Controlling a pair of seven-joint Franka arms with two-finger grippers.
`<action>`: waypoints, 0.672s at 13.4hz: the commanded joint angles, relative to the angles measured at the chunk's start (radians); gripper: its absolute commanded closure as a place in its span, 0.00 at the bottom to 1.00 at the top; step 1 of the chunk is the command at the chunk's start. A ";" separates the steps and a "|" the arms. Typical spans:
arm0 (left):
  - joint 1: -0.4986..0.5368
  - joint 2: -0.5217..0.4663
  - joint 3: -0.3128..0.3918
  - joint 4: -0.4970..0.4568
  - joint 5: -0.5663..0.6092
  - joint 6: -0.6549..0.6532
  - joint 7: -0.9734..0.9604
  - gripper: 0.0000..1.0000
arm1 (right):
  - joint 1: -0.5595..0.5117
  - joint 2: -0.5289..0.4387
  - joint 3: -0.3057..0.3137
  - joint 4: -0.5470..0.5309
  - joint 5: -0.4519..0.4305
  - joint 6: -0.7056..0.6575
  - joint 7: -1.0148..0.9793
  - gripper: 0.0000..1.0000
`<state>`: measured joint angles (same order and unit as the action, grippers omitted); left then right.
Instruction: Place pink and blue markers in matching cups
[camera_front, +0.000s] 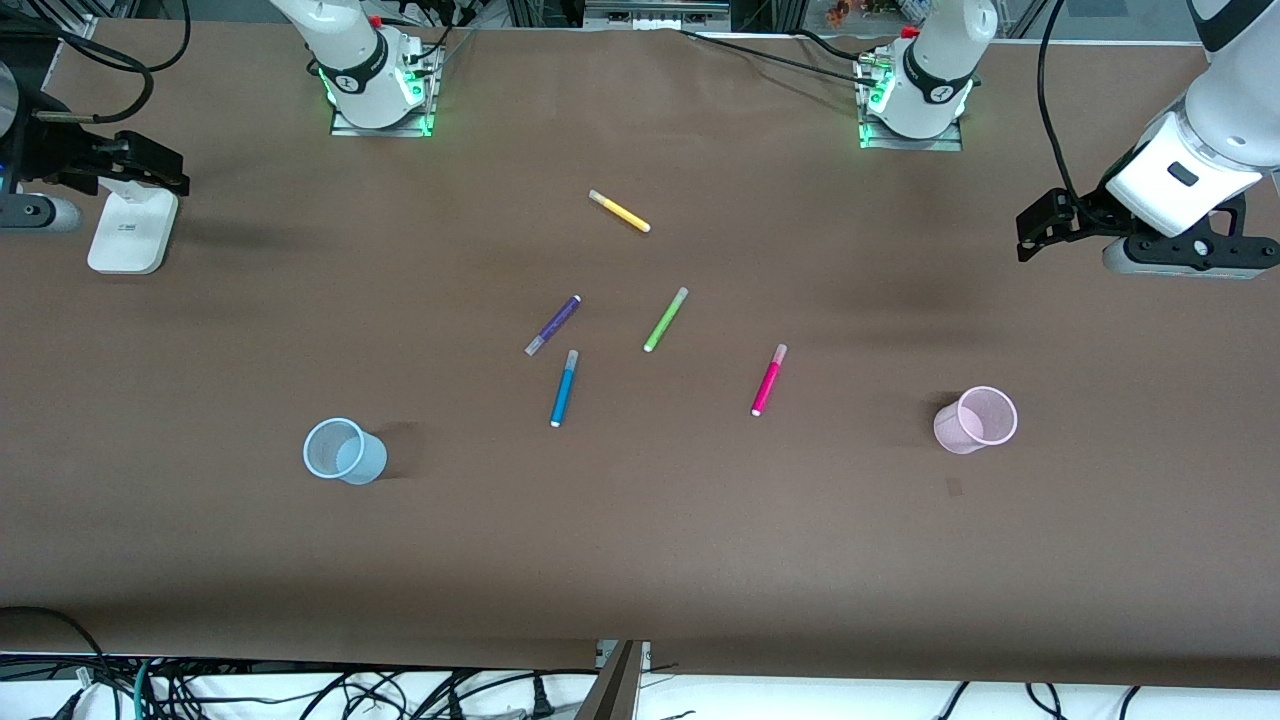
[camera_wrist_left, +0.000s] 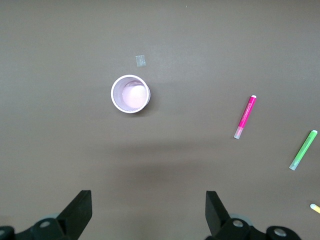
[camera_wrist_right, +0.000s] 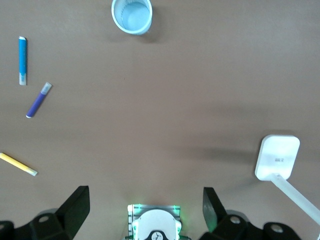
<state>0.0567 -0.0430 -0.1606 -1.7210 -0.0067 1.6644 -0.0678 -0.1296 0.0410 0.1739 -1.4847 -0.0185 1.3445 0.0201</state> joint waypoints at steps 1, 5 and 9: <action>0.006 0.014 -0.004 0.032 -0.021 -0.032 0.025 0.00 | 0.005 0.013 0.004 0.015 0.022 0.005 -0.022 0.00; 0.006 0.014 -0.004 0.032 -0.021 -0.034 0.025 0.00 | 0.016 0.014 0.001 0.021 0.018 0.004 -0.031 0.00; 0.005 0.014 -0.005 0.032 -0.019 -0.034 0.025 0.00 | 0.016 0.014 -0.001 0.020 0.020 0.002 -0.032 0.00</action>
<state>0.0565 -0.0430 -0.1607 -1.7210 -0.0067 1.6548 -0.0678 -0.1128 0.0509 0.1779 -1.4819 -0.0114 1.3534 0.0083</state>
